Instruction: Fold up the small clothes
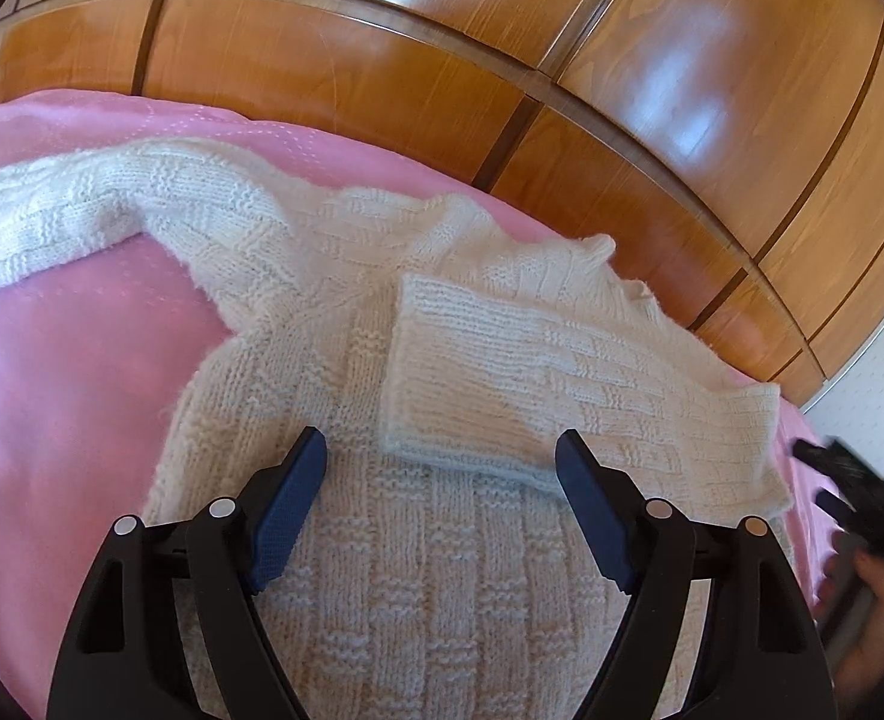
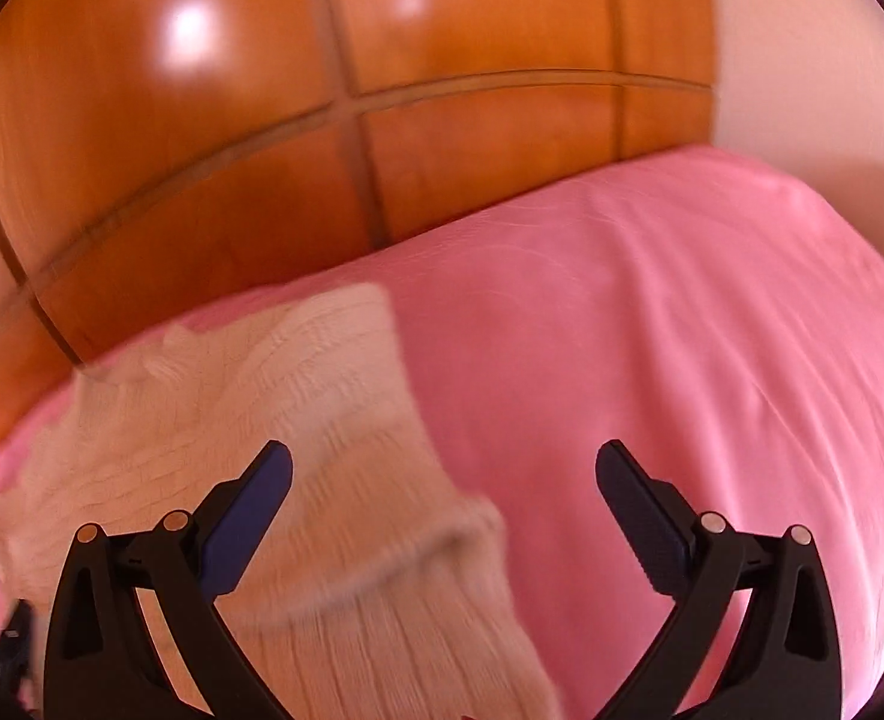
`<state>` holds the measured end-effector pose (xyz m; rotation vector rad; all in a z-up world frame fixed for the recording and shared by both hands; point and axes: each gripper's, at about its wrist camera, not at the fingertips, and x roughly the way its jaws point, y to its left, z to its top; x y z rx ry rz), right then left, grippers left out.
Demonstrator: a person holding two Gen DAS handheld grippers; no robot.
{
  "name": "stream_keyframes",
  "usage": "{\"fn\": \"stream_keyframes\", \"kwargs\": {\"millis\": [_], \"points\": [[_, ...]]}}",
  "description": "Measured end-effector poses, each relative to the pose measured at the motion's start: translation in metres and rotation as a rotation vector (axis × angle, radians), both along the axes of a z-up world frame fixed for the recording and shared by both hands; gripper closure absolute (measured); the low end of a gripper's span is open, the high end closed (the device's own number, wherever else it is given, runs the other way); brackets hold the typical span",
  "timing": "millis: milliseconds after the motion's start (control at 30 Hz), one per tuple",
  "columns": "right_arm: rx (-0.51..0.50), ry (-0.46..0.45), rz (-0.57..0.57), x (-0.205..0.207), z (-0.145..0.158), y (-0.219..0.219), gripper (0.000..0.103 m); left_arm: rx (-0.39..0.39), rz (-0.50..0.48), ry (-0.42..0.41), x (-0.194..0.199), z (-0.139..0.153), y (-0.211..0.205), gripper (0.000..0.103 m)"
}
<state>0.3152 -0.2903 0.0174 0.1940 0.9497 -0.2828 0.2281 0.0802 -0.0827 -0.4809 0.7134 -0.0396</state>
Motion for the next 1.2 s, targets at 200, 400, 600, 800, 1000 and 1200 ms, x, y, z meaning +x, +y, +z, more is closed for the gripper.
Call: {"fn": "stream_keyframes", "kwargs": {"millis": [200,400,600,800,1000,1200], "points": [[-0.143,0.148,-0.100,0.032,-0.053,-0.024,0.002,-0.004,-0.030,-0.001,0.004,-0.004,-0.003,0.012],[-0.048,0.193,-0.305,0.017,-0.065,-0.069,0.002,-0.003,-0.045,0.007,0.007,-0.005,-0.005,0.009],[-0.073,-0.018,-0.146,-0.022,-0.020,-0.039,0.002,0.002,-0.048,0.010,0.008,-0.004,-0.006,0.008],[-0.171,0.166,-0.187,-0.027,-0.047,-0.041,0.002,-0.003,-0.048,0.011,0.008,-0.004,-0.005,0.008],[-0.084,0.154,-0.246,-0.044,-0.044,-0.060,0.002,-0.001,-0.056,0.013,0.010,-0.004,-0.005,0.006],[-0.142,0.019,-0.108,-0.093,-0.009,-0.004,0.002,-0.005,-0.058,0.014,0.011,-0.004,-0.005,0.005]]}}
